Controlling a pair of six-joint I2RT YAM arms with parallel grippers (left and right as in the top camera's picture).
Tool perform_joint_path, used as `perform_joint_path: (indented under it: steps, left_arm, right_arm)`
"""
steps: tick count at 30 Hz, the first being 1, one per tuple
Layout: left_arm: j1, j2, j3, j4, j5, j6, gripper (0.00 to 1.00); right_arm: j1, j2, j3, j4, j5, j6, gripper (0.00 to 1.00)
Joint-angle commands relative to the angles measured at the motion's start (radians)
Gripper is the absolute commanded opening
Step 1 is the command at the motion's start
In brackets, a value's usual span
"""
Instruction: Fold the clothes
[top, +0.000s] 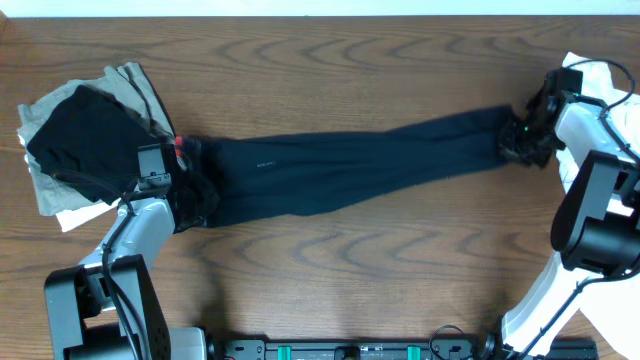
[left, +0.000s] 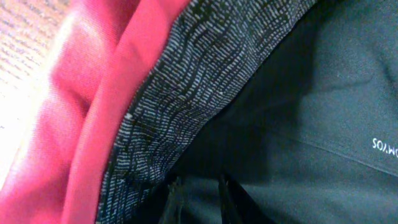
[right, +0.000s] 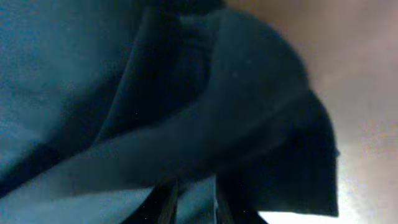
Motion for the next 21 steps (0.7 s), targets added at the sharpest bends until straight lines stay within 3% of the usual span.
perform_joint_path:
  steps: [1,7,15,21]
  left_arm:
    - [0.005,0.006,-0.024,-0.019,-0.066,0.078,0.24]
    - [0.006,0.006,-0.024,-0.023,-0.149,0.103,0.3]
    - [0.006,0.006,-0.023,-0.024,-0.151,0.103,0.3]
    - [0.006,0.006,-0.024,-0.032,-0.151,0.103,0.3]
  right_arm:
    - [-0.016,0.041,-0.04,-0.124,0.179,-0.012,0.21]
    - [-0.04,0.041,-0.042,-0.325,0.235,-0.009,0.17]
    - [-0.04,-0.036,-0.04,-0.232,0.199,-0.02,0.16]
    - [-0.041,-0.187,-0.04,-0.208,0.161,-0.066,0.22]
